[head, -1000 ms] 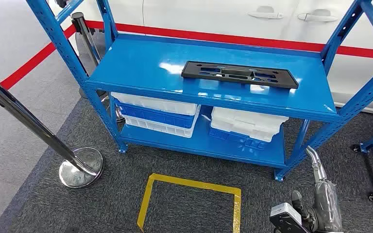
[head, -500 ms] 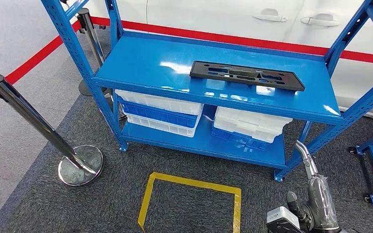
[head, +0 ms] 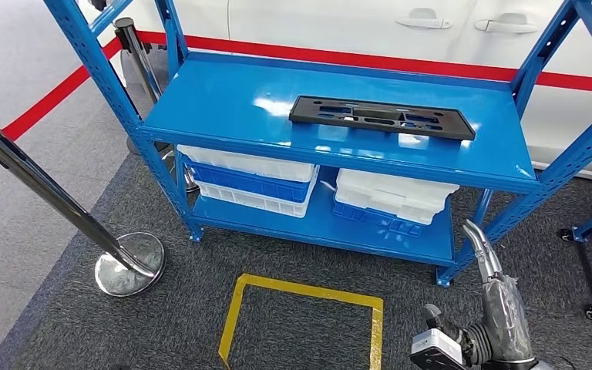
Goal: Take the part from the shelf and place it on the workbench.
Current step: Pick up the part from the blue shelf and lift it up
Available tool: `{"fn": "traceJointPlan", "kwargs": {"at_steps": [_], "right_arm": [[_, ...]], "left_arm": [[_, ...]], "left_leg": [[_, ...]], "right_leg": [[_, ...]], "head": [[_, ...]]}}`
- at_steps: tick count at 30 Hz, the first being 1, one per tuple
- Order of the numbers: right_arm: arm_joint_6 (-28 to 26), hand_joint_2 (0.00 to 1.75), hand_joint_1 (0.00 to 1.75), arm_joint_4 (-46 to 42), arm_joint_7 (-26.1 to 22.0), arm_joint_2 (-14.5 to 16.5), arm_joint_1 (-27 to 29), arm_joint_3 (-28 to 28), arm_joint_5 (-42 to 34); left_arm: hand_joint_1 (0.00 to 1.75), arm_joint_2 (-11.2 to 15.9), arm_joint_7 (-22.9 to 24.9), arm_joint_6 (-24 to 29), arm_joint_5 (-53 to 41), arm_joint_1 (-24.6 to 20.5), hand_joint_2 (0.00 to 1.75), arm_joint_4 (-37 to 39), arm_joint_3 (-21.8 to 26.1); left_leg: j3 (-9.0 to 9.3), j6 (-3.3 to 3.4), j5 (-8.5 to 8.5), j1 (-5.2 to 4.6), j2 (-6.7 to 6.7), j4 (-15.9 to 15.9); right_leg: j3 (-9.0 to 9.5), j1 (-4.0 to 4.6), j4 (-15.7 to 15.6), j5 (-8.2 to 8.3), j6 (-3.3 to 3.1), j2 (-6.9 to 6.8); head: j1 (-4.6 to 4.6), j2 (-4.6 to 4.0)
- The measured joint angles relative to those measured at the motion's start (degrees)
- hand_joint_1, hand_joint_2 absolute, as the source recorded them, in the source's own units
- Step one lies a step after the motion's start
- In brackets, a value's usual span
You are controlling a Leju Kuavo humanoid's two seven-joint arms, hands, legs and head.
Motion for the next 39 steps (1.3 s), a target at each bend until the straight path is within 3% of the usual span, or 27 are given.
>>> {"fn": "traceJointPlan", "kwargs": {"at_steps": [2, 3, 7, 9, 11, 12, 13, 14, 16, 18, 20, 23, 25, 27, 28, 29, 31, 33, 37, 39], "right_arm": [[0.0, 1.75, 0.00, 0.0, 0.3, 0.0, 0.0, 0.1, 0.0], [-0.1, 1.75, 0.00, 0.0, 0.5, 0.0, 0.0, 0.1, 0.1], [-0.7, 1.75, 0.00, -0.2, 2.1, -0.6, 0.0, 0.6, 1.6], [-1.1, 1.75, 0.00, -0.3, 4.3, -1.0, 0.1, 0.7, 3.9], [-1.1, 1.75, 0.00, -0.2, 7.1, -1.3, 0.1, 0.7, 6.8], [-1.1, 1.75, 0.00, -0.1, 8.3, -1.5, 0.2, 0.7, 8.0], [-1.1, 1.75, 0.00, 0.0, 9.2, -1.7, 0.2, 0.7, 8.9], [-1.0, 1.75, 0.00, 0.0, 9.8, -1.8, 0.2, 0.7, 9.5], [-0.9, 1.75, 0.00, 0.2, 10.7, -2.2, 0.1, 0.6, 10.1], [-0.6, 1.75, 0.00, 0.4, 11.1, -2.5, 0.0, 0.4, 10.0], [-0.4, 1.75, 0.00, 0.5, 11.1, -2.7, 0.0, 0.4, 9.5], [0.0, 1.75, 0.00, 0.6, 11.0, -3.0, 0.0, 0.3, 9.1], [0.0, 1.75, 0.00, 0.6, 10.9, -3.1, -0.1, 0.3, 9.0], [0.0, 1.75, 0.00, 0.6, 10.9, -3.1, -0.1, 0.3, 9.0], [0.0, 1.75, 0.00, 0.7, 10.9, -3.1, -0.1, 0.3, 9.0], [0.1, 1.75, 0.00, 0.7, 10.9, -3.1, 0.0, 0.3, 8.8], [0.2, 1.75, 0.00, 0.7, 10.8, -3.1, 0.0, 0.3, 8.3], [0.4, 1.75, 0.00, 0.7, 10.5, -3.1, -0.1, 0.3, 7.9], [1.3, 1.75, 0.00, 0.9, 9.3, -3.1, -0.5, 0.4, 6.9], [1.6, 1.75, 0.00, 1.1, 8.2, -3.1, -1.2, 0.5, 6.2]], "left_arm": [[0.00, 0.0, 0.0, 0.1, -0.1, -0.1, 0.00, 0.0, 0.0], [0.00, 0.0, 0.0, 0.2, -0.2, -0.1, 0.00, 0.0, 0.0], [0.00, 0.0, -0.4, 0.6, -0.5, 0.0, 0.00, 0.0, 0.0], [0.00, 0.0, -0.5, 0.8, -0.8, -0.1, 0.00, 0.0, 0.0], [0.00, 0.0, -0.6, 0.8, -1.0, -0.1, 0.00, 0.0, 0.0], [0.00, 0.0, -0.6, 0.9, -1.1, 0.0, 0.00, 0.0, 0.0], [0.00, 0.0, -0.6, 0.9, -1.2, 0.0, 0.00, 0.0, 0.0], [0.00, 0.0, -0.6, 0.8, -1.3, 0.0, 0.00, 0.0, 0.0], [0.00, 0.0, -0.6, 0.8, -1.4, 0.0, 0.00, 0.0, 0.0], [0.00, 0.0, -0.6, 0.8, -1.5, 0.0, 0.00, 0.0, 0.0], [0.00, 0.0, -0.8, 0.7, -1.5, 0.0, 0.00, 0.0, 0.0], [0.00, 0.0, -0.9, 0.7, -1.6, -0.1, 0.00, 0.0, 0.0], [0.00, 0.1, -0.9, 0.7, -1.7, -0.1, 0.00, 0.0, 0.0], [0.00, 0.1, -0.9, 0.7, -1.7, -0.1, 0.00, 0.0, 0.0], [0.00, 0.1, -0.9, 0.7, -1.7, 0.0, 0.00, 0.0, 0.0], [0.00, 0.1, -1.0, 0.7, -1.7, 0.1, 0.00, 0.0, 0.0], [0.00, 0.2, -1.0, 0.7, -1.9, 0.1, 0.00, 0.0, 0.0], [0.00, 0.2, -1.1, 0.7, -2.0, 0.1, 0.00, 0.0, 0.0], [0.00, 0.2, -1.4, 0.7, -2.2, 0.1, 0.00, 0.1, 0.0], [0.00, 0.2, -1.6, 0.7, -2.5, 0.1, 0.00, 0.1, 0.0]], "left_leg": [[3.20, 0.36, 2.43, -0.16, -0.07, -6.7], [3.86, 0.55, 2.63, -0.27, -0.12, -8.2], [4.12, 1.78, 2.85, -0.21, -0.08, -9.2], [4.30, 2.52, 3.13, -0.08, 0.04, -9.7], [4.25, 2.85, 3.08, -0.20, 0.11, -9.7], [4.26, 2.93, 3.02, -0.27, 0.14, -9.6], [4.32, 2.96, 2.94, -0.32, 0.16, -9.6], [4.44, 2.96, 2.82, -0.34, 0.16, -9.5], [4.76, 2.77, 2.44, -0.35, 0.12, -9.4], [4.87, 2.31, 2.02, -0.51, 0.08, -9.1], [4.90, 1.76, 1.82, -0.63, 0.06, -9.0], [4.63, 0.87, 0.67, -0.56, 0.08, -7.8], [2.07, 0.38, -2.12, -0.46, 0.07, -2.3], [-2.15, 0.09, -4.79, -0.39, 0.07, 5.2], [-3.66, 0.02, -4.85, -0.35, 0.07, 7.3], [-4.19, 0.00, -3.76, -0.30, 0.08, 7.4], [-2.10, 0.24, 1.17, -0.25, 0.08, 1.1], [0.86, 0.76, 4.27, -0.37, 0.04, -5.7], [2.20, 2.07, 3.52, -0.57, -0.01, -8.7], [3.19, 2.77, 3.38, -0.35, 0.03, -9.2]], "right_leg": [[0.10, 0.18, 0.1, -0.17, 0.38, 0.06], [0.03, 0.28, 0.2, -0.18, 0.63, 0.09], [-0.22, 0.22, 0.8, -0.67, 1.76, 0.15], [-2.20, 0.04, 5.2, -3.43, 2.16, 0.15], [-5.91, 0.02, 12.6, -6.80, 2.40, 0.13], [-7.29, 0.01, 15.2, -7.42, 2.48, 0.12], [-7.81, 0.01, 16.0, -6.96, 2.49, 0.12], [-7.22, 0.01, 14.5, -5.42, 2.42, 0.11], [-3.74, 0.05, 7.1, -1.40, 2.05, 0.06], [-1.16, 0.31, 1.5, 0.32, 1.63, 0.06], [-0.84, 0.59, 0.5, 0.09, 1.29, 0.15], [-0.10, 0.21, -0.1, 0.12, 0.42, 0.19], [0.38, 0.07, -0.4, 0.03, -0.13, 0.11], [0.51, 0.10, -0.4, -0.20, -0.41, 0.07], [0.66, 0.11, -0.3, -0.36, -0.45, 0.11], [0.90, 0.12, -0.3, -0.56, -0.43, 0.17], [1.76, 0.11, -0.3, -1.18, -0.21, 0.29], [2.24, 0.21, -0.3, -1.81, 0.23, 0.37], [2.34, 0.37, 0.4, -1.92, 1.51, 0.40], [1.77, 0.27, 2.5, -2.85, 2.11, 0.31]], "head": [[0.01, 0.00], [0.02, 0.00], [0.05, 0.01], [0.06, 0.00], [0.05, 0.00], [0.05, 0.00], [0.05, 0.00], [0.05, 0.00], [0.05, 0.00], [0.04, 0.00], [0.03, 0.01], [0.01, 0.01], [-0.01, 0.00], [-0.03, 0.00], [-0.02, 0.00], [-0.02, 0.00], [-0.01, 0.00], [-0.01, 0.00], [0.02, 0.01], [0.07, 0.01]]}}
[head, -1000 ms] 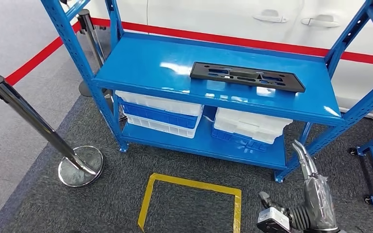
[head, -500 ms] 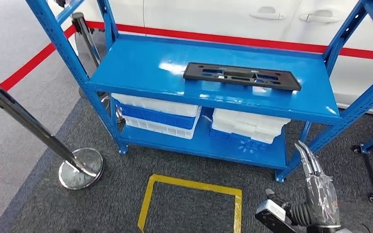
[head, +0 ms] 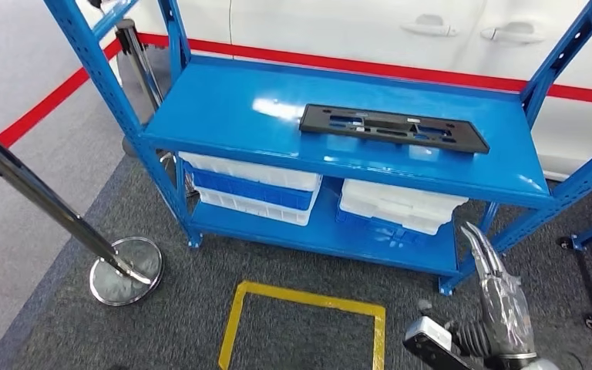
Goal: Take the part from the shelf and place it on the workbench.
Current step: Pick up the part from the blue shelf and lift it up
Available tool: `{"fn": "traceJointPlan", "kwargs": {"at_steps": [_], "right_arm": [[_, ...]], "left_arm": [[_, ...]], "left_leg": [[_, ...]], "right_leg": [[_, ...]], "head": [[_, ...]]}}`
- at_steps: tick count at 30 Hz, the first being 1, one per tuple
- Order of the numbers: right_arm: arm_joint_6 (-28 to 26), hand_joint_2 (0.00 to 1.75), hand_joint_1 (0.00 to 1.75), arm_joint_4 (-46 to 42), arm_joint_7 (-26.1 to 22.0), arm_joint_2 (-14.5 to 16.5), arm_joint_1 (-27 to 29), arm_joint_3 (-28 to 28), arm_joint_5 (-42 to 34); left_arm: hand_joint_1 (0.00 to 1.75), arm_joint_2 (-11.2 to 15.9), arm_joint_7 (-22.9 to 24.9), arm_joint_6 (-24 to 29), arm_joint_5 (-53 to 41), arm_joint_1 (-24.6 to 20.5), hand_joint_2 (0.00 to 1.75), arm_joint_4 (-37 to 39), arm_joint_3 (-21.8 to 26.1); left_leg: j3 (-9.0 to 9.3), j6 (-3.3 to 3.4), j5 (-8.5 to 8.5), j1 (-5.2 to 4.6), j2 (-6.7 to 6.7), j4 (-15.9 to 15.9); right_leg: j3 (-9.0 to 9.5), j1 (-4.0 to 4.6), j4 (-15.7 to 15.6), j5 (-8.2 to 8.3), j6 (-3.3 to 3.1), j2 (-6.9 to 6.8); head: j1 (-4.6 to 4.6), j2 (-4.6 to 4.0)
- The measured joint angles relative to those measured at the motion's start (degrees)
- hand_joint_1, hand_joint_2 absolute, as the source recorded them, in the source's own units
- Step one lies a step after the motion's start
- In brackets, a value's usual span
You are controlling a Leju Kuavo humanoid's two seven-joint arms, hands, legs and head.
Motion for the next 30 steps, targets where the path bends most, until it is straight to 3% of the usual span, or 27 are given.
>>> {"fn": "traceJointPlan", "kwargs": {"at_steps": [3, 4, 5, 6, 8, 9, 11, 14, 16, 19, 20, 21, 22, 24, 25, 26, 28, 30], "right_arm": [[0.0, 1.75, 0.00, 0.8, -1.0, 0.3, -1.6, 0.5, 0.9], [-0.1, 1.75, 0.00, 1.2, -1.2, 0.5, -2.0, 0.8, 1.5], [-0.1, 1.75, 0.00, 1.8, -1.2, 0.7, -2.4, 1.0, 2.2], [-0.2, 1.75, 0.00, 2.2, -1.1, 1.0, -2.8, 1.3, 2.8], [-0.3, 1.75, 0.00, 3.3, -0.4, 1.8, -3.9, 1.7, 4.8], [-0.3, 1.75, 0.00, 4.2, 0.1, 2.6, -4.6, 1.9, 6.3], [-0.3, 1.75, 0.00, 6.7, 1.2, 4.7, -6.5, 2.4, 10.0], [-0.3, 1.75, 0.00, 10.8, 2.0, 7.3, -10.3, 3.5, 13.7], [-0.4, 1.75, 0.00, 13.9, 2.0, 8.6, -13.3, 4.0, 14.5], [-0.8, 1.75, 0.00, 18.8, 2.0, 10.3, -17.2, 4.6, 15.4], [-1.2, 1.75, 0.00, 20.5, 2.0, 10.7, -18.2, 4.8, 15.7], [-1.6, 1.75, 0.00, 22.1, 2.1, 11.2, -19.1, 5.0, 16.1], [-2.2, 1.75, 0.00, 23.7, 2.2, 11.6, -20.0, 5.1, 16.5], [-3.2, 1.75, 0.00, 26.3, 2.4, 12.5, -21.4, 5.2, 17.0], [-3.5, 1.75, 0.00, 27.4, 2.5, 12.9, -22.0, 5.3, 17.2], [-3.7, 1.75, 0.00, 28.3, 2.5, 13.2, -22.5, 5.4, 17.3], [-4.1, 1.75, 0.00, 30.0, 2.6, 13.9, -23.3, 5.7, 17.5], [-4.4, 1.75, 0.00, 31.2, 2.6, 14.3, -24.0, 6.0, 17.8]], "left_arm": [[0.00, 0.0, -0.6, -0.1, -0.5, -0.2, 0.00, 0.0, 0.0], [0.00, 0.0, -0.9, -0.2, -0.6, -0.2, 0.00, 0.0, 0.0], [0.00, 0.0, -1.2, -0.2, -0.8, -0.1, 0.00, 0.0, 0.0], [0.00, -0.1, -1.6, -0.2, -0.9, -0.1, 0.00, 0.0, 0.0], [0.00, -0.7, -3.3, 0.5, -1.5, 0.0, 0.00, 0.0, 0.0], [0.00, -1.5, -4.5, 1.4, -2.0, 0.1, 0.00, 0.0, -0.1], [0.00, -3.9, -6.6, 4.1, -2.7, 0.3, 0.00, 0.0, -0.4], [0.00, -7.0, -7.7, 6.7, -2.9, 0.4, 0.00, 0.0, -0.9], [0.00, -8.2, -8.2, 6.9, -2.7, 0.3, 0.00, 0.2, -1.0], [0.00, -9.0, -8.6, 6.8, -2.6, 0.2, 0.00, 0.5, -1.1], [0.00, -9.0, -8.6, 6.8, -2.6, 0.2, 0.00, 0.5, -1.1], [0.00, -9.0, -8.7, 6.7, -2.5, 0.3, 0.00, 0.6, -1.1], [0.00, -9.0, -8.7, 6.6, -2.5, 0.3, 0.00, 0.7, -1.1], [0.00, -9.0, -8.7, 6.4, -2.3, 0.5, 0.00, 0.9, -1.1], [0.00, -9.0, -8.7, 6.4, -2.2, 0.5, 0.00, 1.0, -1.1], [0.00, -9.0, -8.7, 6.3, -2.1, 0.5, 0.00, 1.1, -1.1], [0.00, -9.1, -8.7, 6.3, -2.0, 0.5, 0.00, 1.3, -1.1], [0.00, -9.2, -8.7, 6.3, -1.9, 0.5, 0.00, 1.4, -1.1]], "left_leg": [[0.83, 0.57, -0.39, -0.04, 0.05, -0.1], [1.02, 0.62, -0.63, -0.09, 0.05, -0.1], [1.30, 0.60, -0.92, -0.12, 0.04, 0.0], [1.71, 0.54, -1.27, -0.12, 0.03, 0.0], [2.70, 0.23, -2.10, -0.08, 0.00, 0.0], [3.17, -0.01, -2.47, -0.10, 0.00, 0.0], [3.58, -0.63, -3.03, -0.24, 0.08, 0.0], [3.96, -1.49, -3.33, -0.36, 0.24, 0.7], [2.47, -1.84, -4.46, -0.18, 0.20, 4.0], [-4.10, -2.40, -8.12, -0.02, 0.12, 14.2], [-6.01, -2.52, -8.43, -0.01, 0.12, 16.3], [-7.06, -2.49, -7.54, -0.01, 0.12, 16.4], [-7.15, -2.29, -5.36, -0.03, 0.11, 14.5], [-5.56, -1.56, 0.06, -0.24, 0.10, 7.7], [-4.94, -1.22, 1.33, -0.50, 0.11, 4.9], [-4.51, -0.84, 1.94, -0.79, 0.06, 3.1], [-4.08, -0.14, 1.57, -1.18, -0.05, 1.6], [-2.62, 0.43, 1.94, -0.95, -0.11, 0.4]], "right_leg": [[-5.37, -0.21, 9.3, -4.20, 0.61, -0.08], [-7.35, -0.25, 11.9, -4.88, 0.71, -0.08], [-8.54, -0.27, 12.9, -4.46, 0.72, -0.09], [-8.72, -0.28, 11.8, -2.86, 0.68, -0.10], [-6.63, -0.26, 5.3, 2.07, 0.32, -0.14], [-5.67, -0.09, 2.2, 3.29, 0.11, -0.19], [-4.75, 0.21, -0.8, 3.80, -0.53, -0.30], [-3.98, 0.15, -1.6, 3.87, -1.66, -0.15], [-2.96, 0.02, -2.2, 3.68, -2.37, 0.00], [-1.96, 0.16, -2.5, 2.92, -2.98, 0.03], [-1.59, 0.20, -2.5, 2.57, -3.02, 0.07], [-1.10, 0.24, -2.5, 2.17, -2.99, 0.13], [-0.45, 0.28, -2.5, 1.69, -2.92, 0.19], [0.88, 0.35, -2.5, 0.67, -2.70, 0.19], [1.36, 0.35, -2.5, 0.22, -2.51, 0.19], [1.59, 0.34, -2.5, -0.17, -2.22, 0.16], [2.08, 0.35, -2.3, -0.44, -1.55, 0.12], [2.50, 0.37, -1.6, -0.54, -1.03, 0.01]], "head": [[0.03, -0.01], [0.03, -0.01], [0.04, -0.01], [0.03, -0.01], [0.03, -0.01], [0.05, -0.01], [0.08, -0.01], [0.08, 0.00], [0.08, -0.01], [0.03, -0.01], [0.01, -0.01], [0.02, -0.01], [0.01, -0.01], [0.05, -0.01], [0.06, -0.01], [0.06, -0.01], [0.08, -0.01], [0.08, -0.01]]}}
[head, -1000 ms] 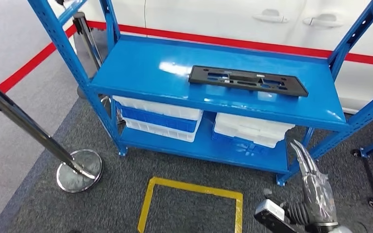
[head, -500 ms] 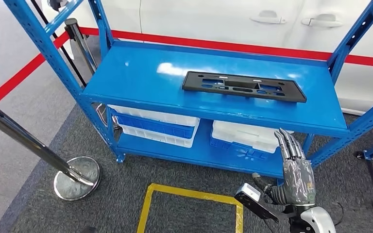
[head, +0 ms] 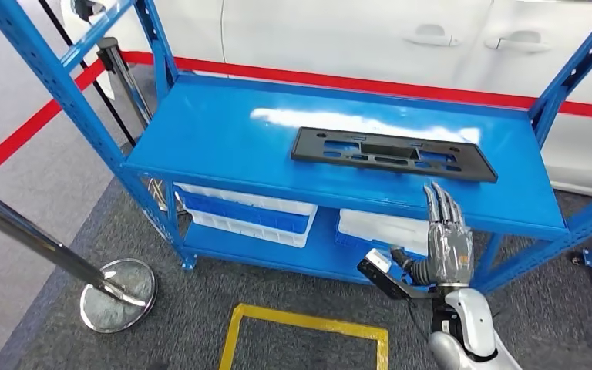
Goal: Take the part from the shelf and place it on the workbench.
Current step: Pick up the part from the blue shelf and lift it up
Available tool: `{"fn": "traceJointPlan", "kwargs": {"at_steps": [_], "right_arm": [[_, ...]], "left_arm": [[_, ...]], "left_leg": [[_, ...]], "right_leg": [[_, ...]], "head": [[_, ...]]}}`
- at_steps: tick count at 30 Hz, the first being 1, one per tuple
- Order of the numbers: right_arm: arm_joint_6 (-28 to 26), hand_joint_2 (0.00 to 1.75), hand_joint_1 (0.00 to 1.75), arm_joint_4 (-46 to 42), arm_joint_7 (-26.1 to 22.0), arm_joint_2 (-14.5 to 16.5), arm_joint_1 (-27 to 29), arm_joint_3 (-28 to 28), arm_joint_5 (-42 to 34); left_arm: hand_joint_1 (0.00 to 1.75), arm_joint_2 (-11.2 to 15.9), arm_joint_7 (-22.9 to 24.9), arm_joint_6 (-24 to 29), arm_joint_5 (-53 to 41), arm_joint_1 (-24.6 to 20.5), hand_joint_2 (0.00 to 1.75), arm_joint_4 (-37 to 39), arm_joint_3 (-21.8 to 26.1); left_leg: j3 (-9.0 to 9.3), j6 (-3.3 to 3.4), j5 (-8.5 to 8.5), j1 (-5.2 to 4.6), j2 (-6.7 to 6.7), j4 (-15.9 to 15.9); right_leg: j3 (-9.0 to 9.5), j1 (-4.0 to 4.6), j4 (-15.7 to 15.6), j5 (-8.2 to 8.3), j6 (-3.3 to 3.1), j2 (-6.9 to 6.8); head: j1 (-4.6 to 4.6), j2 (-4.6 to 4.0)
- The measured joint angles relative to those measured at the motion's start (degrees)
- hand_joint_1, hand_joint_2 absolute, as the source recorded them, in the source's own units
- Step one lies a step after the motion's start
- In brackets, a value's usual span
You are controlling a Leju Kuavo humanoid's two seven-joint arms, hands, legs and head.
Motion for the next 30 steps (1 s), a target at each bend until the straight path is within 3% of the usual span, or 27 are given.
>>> {"fn": "traceJointPlan", "kwargs": {"at_steps": [2, 5, 6, 7, 9, 11, 12, 15, 17, 21, 22, 23, 25, 26, 28, 30], "right_arm": [[-0.2, 1.75, 0.00, 1.1, -0.1, 0.3, -1.1, 0.1, 0.1], [-0.3, 1.75, 0.00, 3.1, -0.2, 0.8, -2.1, 0.2, 0.2], [-0.3, 1.75, 0.00, 3.7, -0.3, 1.0, -2.2, 0.3, 0.2], [-0.3, 1.75, 0.00, 4.3, -0.4, 1.1, -2.4, 0.4, 0.3], [-0.4, 1.75, 0.00, 5.2, -0.5, 1.3, -2.8, 0.5, 0.3], [-0.7, 1.75, 0.00, 6.2, -0.7, 1.5, -3.2, 0.6, 0.3], [-0.9, 1.75, 0.00, 6.7, -0.8, 1.6, -3.3, 0.6, 0.2], [-1.3, 1.75, 0.00, 7.6, -0.9, 1.8, -3.6, 0.7, 0.1], [-1.3, 1.75, 0.00, 7.8, -0.9, 1.9, -3.8, 0.7, 0.1], [-1.4, 1.75, 0.00, 8.4, -0.9, 2.3, -4.0, 0.7, 0.1], [-1.5, 1.75, 0.00, 8.6, -1.0, 2.4, -4.0, 0.7, 0.0], [-1.5, 1.75, 0.00, 8.7, -1.0, 2.5, -4.1, 0.7, 0.0], [-1.6, 1.75, 0.00, 9.0, -1.0, 2.7, -4.1, 0.7, 0.0], [-1.7, 1.75, 0.00, 9.2, -0.9, 2.9, -4.2, 0.7, 0.2], [-2.1, 1.75, 0.00, 9.7, -0.7, 3.2, -4.4, 0.9, 0.8], [-2.4, 1.75, 0.00, 10.3, -0.2, 3.3, -4.6, 1.2, 1.7]], "left_arm": [[0.00, -0.2, 0.0, 0.0, 0.2, -0.2, 0.00, 0.0, 0.0], [0.00, -0.2, 0.0, 0.0, 0.3, -0.5, 0.00, 0.0, 0.0], [0.00, -0.2, 0.0, 0.0, 0.3, -0.5, 0.00, 0.0, 0.0], [0.00, -0.3, 0.0, 0.0, 0.3, -0.4, 0.00, 0.0, 0.0], [0.00, -0.4, 0.0, -0.1, 0.3, -0.4, 0.00, 0.1, 0.0], [0.00, -0.5, 0.0, -0.1, 0.4, -0.5, 0.00, 0.1, 0.0], [0.00, -0.5, 0.0, -0.1, 0.4, -0.5, 0.00, 0.2, 0.0], [0.00, -0.5, 0.2, -0.1, 0.4, -0.5, 0.00, 0.3, 0.0], [0.00, -0.5, 0.2, 0.0, 0.4, -0.6, 0.00, 0.3, 0.1], [0.00, -0.6, 0.2, 0.0, 0.4, -0.6, 0.00, 0.4, 0.0], [0.00, -0.6, 0.2, 0.0, 0.4, -0.5, 0.00, 0.4, 0.0], [0.00, -0.6, 0.2, 0.0, 0.4, -0.5, 0.00, 0.4, 0.0], [0.00, -0.5, 0.2, 0.0, 0.4, -0.4, 0.00, 0.4, 0.0], [0.00, -0.4, 0.2, 0.0, 0.5, -0.3, 0.00, 0.4, 0.0], [0.00, -0.3, 0.3, 0.1, 0.5, -0.3, 0.00, 0.5, 0.0], [0.00, -0.3, 0.4, 0.1, 0.5, -0.3, 0.00, 0.5, 0.0]], "left_leg": [[1.57, 0.38, -0.19, 0.35, 0.04, -0.8], [2.81, 0.65, -1.21, 0.50, -0.07, -1.0], [3.32, 0.60, -1.70, 0.55, -0.16, -1.0], [3.94, 0.49, -2.24, 0.61, -0.24, -0.9], [5.36, 0.06, -3.52, 0.80, -0.33, -0.7], [6.33, -0.68, -4.68, 0.91, -0.39, -0.5], [6.49, -1.10, -5.10, 0.92, -0.39, -0.4], [6.62, -1.92, -5.45, 0.83, -0.29, 0.1], [5.03, -2.28, -5.70, 0.93, -0.23, 3.5], [-3.50, -2.88, -10.25, 1.12, -0.21, 15.8], [-4.57, -2.85, -10.16, 1.12, -0.21, 16.2], [-4.69, -2.69, -8.66, 1.10, -0.21, 14.6], [-2.99, -1.95, -3.17, 0.85, -0.21, 7.8], [-2.15, -1.49, -1.37, 0.57, -0.19, 4.6], [-1.15, -0.54, -0.19, -0.06, -0.25, 1.1], [-0.45, 0.10, -0.29, -0.22, -0.30, 0.0]], "right_leg": [[-1.79, -0.13, 3.6, -0.98, 0.47, -0.08], [-8.43, -0.63, 12.9, -4.27, 1.33, -0.14], [-10.04, -0.80, 14.0, -4.40, 1.54, -0.16], [-10.77, -0.94, 13.2, -3.38, 1.69, -0.18], [-10.10, -1.14, 7.4, 1.71, 1.83, -0.29], [-9.20, -0.86, 2.3, 5.17, 1.48, -0.47], [-9.08, -0.66, 1.0, 5.98, 1.06, -0.54], [-8.68, -0.54, 0.6, 5.92, -0.33, -0.44], [-7.64, -0.69, -0.1, 5.60, -0.97, -0.37], [-5.92, -0.41, -0.5, 4.39, -1.75, -0.32], [-5.43, -0.30, -0.5, 4.01, -1.78, -0.21], [-4.84, -0.18, -0.5, 3.59, -1.79, -0.10], [-3.67, -0.01, -0.6, 2.69, -1.71, 0.00], [-3.21, 0.06, -0.6, 2.32, -1.58, 0.01], [-2.89, -0.05, -0.6, 1.92, -1.05, 0.03], [-2.49, -0.04, -0.3, 1.97, -0.37, 0.09]], "head": [[0.01, 0.00], [0.04, 0.00], [0.03, 0.00], [0.04, -0.01], [0.05, -0.01], [0.09, 0.00], [0.16, 0.01], [0.30, 0.02], [0.29, 0.01], [0.25, 0.01], [0.26, 0.00], [0.26, 0.01], [0.29, 0.00], [0.32, 0.00], [0.33, 0.00], [0.29, 0.01]]}}
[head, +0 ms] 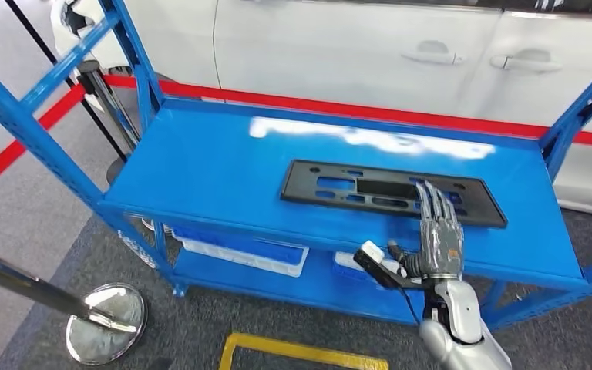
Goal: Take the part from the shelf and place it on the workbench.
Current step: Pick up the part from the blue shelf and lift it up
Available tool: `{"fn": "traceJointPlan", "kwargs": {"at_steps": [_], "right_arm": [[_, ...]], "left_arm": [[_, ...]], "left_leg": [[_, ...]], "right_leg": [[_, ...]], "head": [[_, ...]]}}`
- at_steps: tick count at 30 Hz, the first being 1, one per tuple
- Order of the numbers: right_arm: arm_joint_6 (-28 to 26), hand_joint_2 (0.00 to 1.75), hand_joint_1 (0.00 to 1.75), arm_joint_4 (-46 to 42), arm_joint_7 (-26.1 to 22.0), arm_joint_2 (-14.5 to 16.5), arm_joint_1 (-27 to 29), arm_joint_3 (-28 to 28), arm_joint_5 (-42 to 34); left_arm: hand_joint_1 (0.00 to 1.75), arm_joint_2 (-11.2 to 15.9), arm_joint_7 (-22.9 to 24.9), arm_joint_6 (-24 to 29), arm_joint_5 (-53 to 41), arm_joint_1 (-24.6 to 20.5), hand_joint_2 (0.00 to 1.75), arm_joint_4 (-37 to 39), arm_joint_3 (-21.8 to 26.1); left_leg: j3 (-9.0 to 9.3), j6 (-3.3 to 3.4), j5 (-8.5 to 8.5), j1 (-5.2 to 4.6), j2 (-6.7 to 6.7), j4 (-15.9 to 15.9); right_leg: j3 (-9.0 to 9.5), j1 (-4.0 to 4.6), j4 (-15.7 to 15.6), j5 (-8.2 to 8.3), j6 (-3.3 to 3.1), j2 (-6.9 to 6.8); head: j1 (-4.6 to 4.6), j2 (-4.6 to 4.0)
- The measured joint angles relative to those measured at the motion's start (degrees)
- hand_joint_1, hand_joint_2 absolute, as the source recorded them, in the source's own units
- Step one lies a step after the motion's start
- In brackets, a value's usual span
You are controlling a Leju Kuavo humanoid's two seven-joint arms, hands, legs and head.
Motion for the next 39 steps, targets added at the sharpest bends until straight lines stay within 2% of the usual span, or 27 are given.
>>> {"fn": "traceJointPlan", "kwargs": {"at_steps": [2, 3, 6, 7, 8, 10, 11, 12, 14, 16, 18, 19, 21, 22, 23, 24, 25, 26, 27, 29, 30, 32, 34, 36, 37, 38, 39], "right_arm": [[-0.2, 1.75, 0.00, 0.7, 0.4, 0.1, -0.1, 0.3, 0.7], [-0.3, 1.75, 0.00, 1.0, 0.6, 0.1, -0.3, 0.4, 0.9], [-0.6, 1.75, 0.00, 2.6, 0.8, 0.2, -0.4, 0.6, 1.3], [-0.7, 1.75, 0.00, 3.1, 0.8, 0.2, -0.4, 0.7, 1.5], [-0.7, 1.75, 0.00, 3.5, 0.9, 0.2, -0.3, 0.8, 1.7], [-0.7, 1.75, 0.00, 4.4, 1.2, 0.2, -0.4, 0.9, 2.4], [-0.7, 1.75, 0.00, 5.0, 1.4, 0.2, -0.6, 1.1, 3.0], [-0.7, 1.75, 0.00, 5.6, 1.7, 0.2, -0.8, 1.3, 3.7], [-0.8, 1.75, 0.00, 6.9, 2.6, 0.3, -1.3, 1.9, 5.2], [-0.9, 1.75, 0.00, 7.9, 3.4, 0.5, -2.0, 2.5, 6.7], [-0.8, 1.75, 0.00, 9.1, 4.1, 0.7, -3.1, 3.1, 8.0], [-0.6, 1.75, 0.00, 9.8, 4.5, 0.8, -3.6, 3.5, 8.7], [-0.2, 1.75, 0.00, 11.5, 5.3, 1.1, -4.7, 4.4, 10.0], [0.0, 1.75, 0.00, 12.3, 5.6, 1.2, -5.1, 4.8, 10.4], [0.1, 1.75, 0.00, 13.0, 5.7, 1.4, -5.5, 5.2, 10.7], [0.2, 1.75, 0.00, 13.6, 5.7, 1.6, -5.8, 5.5, 10.8], [0.2, 1.75, 0.00, 14.1, 5.8, 1.7, -6.1, 5.7, 10.9], [0.2, 1.75, 0.22, 14.7, 5.9, 1.9, -6.3, 5.9, 10.9], [0.2, 1.75, 0.64, 15.1, 6.0, 2.0, -6.5, 6.1, 11.0], [0.2, 1.75, 1.51, 15.8, 6.1, 2.0, -6.8, 6.3, 11.0], [0.2, 1.75, 1.73, 16.1, 6.1, 2.1, -6.9, 6.3, 11.0], [0.1, 1.75, 1.75, 16.7, 6.1, 2.1, -7.0, 6.4, 10.9], [-0.1, 1.75, 1.75, 17.3, 5.9, 2.1, -7.0, 6.5, 10.7], [0.0, 1.75, 1.75, 17.8, 5.7, 2.2, -6.8, 6.8, 10.6], [0.1, 1.75, 1.75, 17.9, 5.6, 2.2, -6.7, 7.0, 10.5], [0.3, 1.75, 1.75, 18.0, 5.6, 2.3, -6.5, 7.2, 10.4], [0.5, 1.75, 1.75, 18.0, 5.6, 2.3, -6.4, 7.4, 10.3]], "left_arm": [[0.00, -0.1, 0.1, 0.0, 0.2, 0.1, 0.00, 0.0, 0.0], [0.00, -0.1, 0.2, 0.1, 0.3, 0.0, 0.00, 0.0, 0.0], [0.00, -0.1, 0.6, 0.3, 0.9, -0.2, 0.00, 0.0, 0.2], [0.00, -0.1, 0.7, 0.4, 1.0, -0.1, 0.00, 0.0, 0.2], [0.00, -0.1, 0.9, 0.4, 1.1, -0.1, 0.00, 0.0, 0.2], [0.00, -0.1, 1.1, 0.4, 1.2, 0.0, 0.00, 0.0, 0.2], [0.00, -0.1, 1.2, 0.4, 1.3, 0.0, 0.00, 0.0, 0.2], [0.00, -0.1, 1.3, 0.4, 1.4, 0.0, 0.00, 0.0, 0.3], [0.00, -0.1, 1.5, 0.3, 1.6, -0.1, 0.00, 0.1, 0.3], [0.00, 0.0, 1.7, 0.3, 1.6, -0.1, 0.00, 0.1, 0.3], [0.00, 0.1, 1.7, 0.2, 1.7, -0.2, 0.00, 0.1, 0.3], [0.00, 0.1, 1.7, 0.1, 1.7, -0.3, 0.00, 0.1, 0.3], [0.00, 0.1, 1.7, 0.0, 1.7, -0.4, 0.00, 0.1, 0.3], [0.00, 0.2, 1.7, 0.0, 1.8, -0.4, 0.00, 0.1, 0.3], [0.00, 0.2, 1.7, -0.1, 1.8, -0.3, 0.00, 0.1, 0.3], [0.00, 0.3, 1.7, -0.1, 1.8, -0.3, 0.00, 0.1, 0.3], [0.00, 0.4, 1.7, -0.1, 1.8, -0.3, 0.00, 0.1, 0.3], [0.00, 0.4, 1.7, -0.1, 1.8, -0.2, 0.00, 0.1, 0.3], [0.00, 0.5, 1.7, -0.1, 1.8, -0.3, 0.00, 0.1, 0.3], [0.00, 0.5, 1.7, -0.2, 1.8, -0.4, 0.00, 0.0, 0.3], [0.00, 0.5, 1.7, -0.2, 1.8, -0.4, 0.00, 0.0, 0.3], [0.00, 0.5, 1.5, -0.2, 1.8, -0.4, 0.00, 0.0, 0.3], [0.00, 0.4, 1.2, -0.3, 1.9, -0.4, 0.00, 0.0, 0.3], [0.00, 0.4, 1.1, -0.6, 2.0, -0.4, 0.87, 0.0, 0.3], [0.00, 0.5, 1.1, -0.7, 2.0, -0.4, 1.31, 0.0, 0.4], [0.00, 0.5, 1.2, -0.9, 2.2, -0.4, 1.75, 0.0, 0.5], [0.00, 0.6, 1.3, -1.1, 2.3, -0.4, 1.75, 0.0, 0.6]], "left_leg": [[1.35, 0.39, 0.34, 0.32, 0.14, -0.9], [2.04, 0.57, 0.36, 0.51, 0.17, -1.2], [2.88, 0.81, -0.28, 0.61, 0.08, -1.3], [3.17, 0.74, -0.62, 0.62, 0.04, -1.3], [3.57, 0.62, -1.00, 0.67, 0.00, -1.2], [4.61, 0.21, -2.01, 0.84, -0.03, -1.0], [5.07, -0.08, -2.50, 0.93, -0.05, -0.8], [5.27, -0.44, -2.94, 0.97, -0.04, -0.7], [5.26, -1.17, -3.47, 0.93, 0.00, -0.5], [5.46, -1.80, -3.93, 0.93, 0.07, -0.2], [4.61, -2.27, -5.05, 1.06, 0.12, 2.4], [3.01, -2.50, -6.30, 1.17, 0.14, 5.5], [-1.45, -2.98, -9.17, 1.38, 0.14, 13.0], [-3.30, -3.15, -9.82, 1.47, 0.15, 15.6], [-4.27, -3.26, -9.32, 1.53, 0.15, 16.3], [-4.23, -3.31, -7.68, 1.59, 0.16, 15.0], [-3.22, -3.28, -5.18, 1.65, 0.18, 11.8], [-1.79, -3.26, -2.67, 1.70, 0.20, 7.7], [-0.57, -3.16, -1.52, 1.61, 0.25, 4.2], [0.65, -2.63, -0.98, 1.39, 0.31, 0.9], [0.75, -2.28, -1.23, 1.27, 0.33, 0.7], [1.09, -1.55, -0.23, 1.37, 0.35, 0.6], [1.29, -0.85, -0.01, 1.47, 0.46, 0.2], [1.30, -0.37, -0.13, 1.35, 0.53, 0.1], [1.32, -0.22, -0.22, 1.23, 0.53, 0.1], [1.38, -0.11, -0.30, 1.10, 0.51, 0.1], [1.51, -0.05, -0.39, 0.98, 0.47, 0.1]], "right_leg": [[0.09, -0.01, 1.4, -0.73, 0.45, -0.07], [-0.69, -0.08, 3.2, -1.80, 0.67, -0.11], [-6.50, -0.54, 12.5, -5.86, 1.52, -0.15], [-8.10, -0.72, 14.2, -5.97, 1.76, -0.17], [-8.77, -0.89, 13.9, -4.80, 1.91, -0.19], [-7.41, -1.11, 7.8, 0.41, 2.05, -0.29], [-6.56, -1.04, 4.7, 2.24, 1.97, -0.35], [-5.88, -0.85, 2.1, 3.29, 1.74, -0.40], [-5.69, -0.50, 0.7, 3.24, 1.02, -0.45], [-5.22, -0.54, 0.1, 3.47, 0.24, -0.30], [-4.27, -0.73, -0.3, 3.15, -0.46, -0.24], [-3.82, -0.80, -0.5, 2.98, -0.75, -0.29], [-3.27, -0.77, -0.6, 2.55, -1.13, -0.32], [-3.00, -0.74, -0.6, 2.32, -1.16, -0.23], [-2.64, -0.75, -0.6, 2.06, -1.14, -0.10], [-2.18, -0.78, -0.6, 1.77, -1.04, 0.05], [-1.65, -0.84, -0.6, 1.45, -0.89, 0.18], [-1.17, -0.89, -0.6, 1.13, -0.64, 0.28], [-0.84, -0.86, -0.5, 0.84, -0.33, 0.38], [-0.61, -0.66, -0.4, 0.42, 0.33, 0.48], [-0.55, -0.53, -0.5, 0.33, 0.64, 0.53], [-0.43, -0.55, -0.3, -0.06, 1.22, 0.49], [-1.84, -0.61, 2.7, -1.99, 1.62, 0.21], [-5.58, -0.60, 9.8, -5.27, 1.80, -0.04], [-7.55, -0.59, 13.2, -6.35, 1.85, -0.06], [-8.95, -0.59, 15.3, -6.49, 1.84, -0.08], [-9.31, -0.56, 15.2, -5.45, 1.71, -0.09]], "head": [[0.02, 0.00], [0.03, 0.00], [0.07, -0.01], [0.06, -0.01], [0.06, -0.01], [0.07, -0.01], [0.08, -0.01], [0.13, 0.00], [0.15, 0.01], [0.10, 0.00], [0.08, 0.00], [0.05, 0.01], [0.02, 0.01], [0.02, 0.00], [0.03, -0.01], [0.02, -0.01], [0.04, -0.01], [0.04, -0.01], [0.04, -0.01], [0.03, -0.01], [0.04, -0.01], [0.05, -0.01], [0.05, -0.01], [0.05, -0.01], [0.04, -0.01], [0.04, -0.01], [0.04, -0.01]]}}
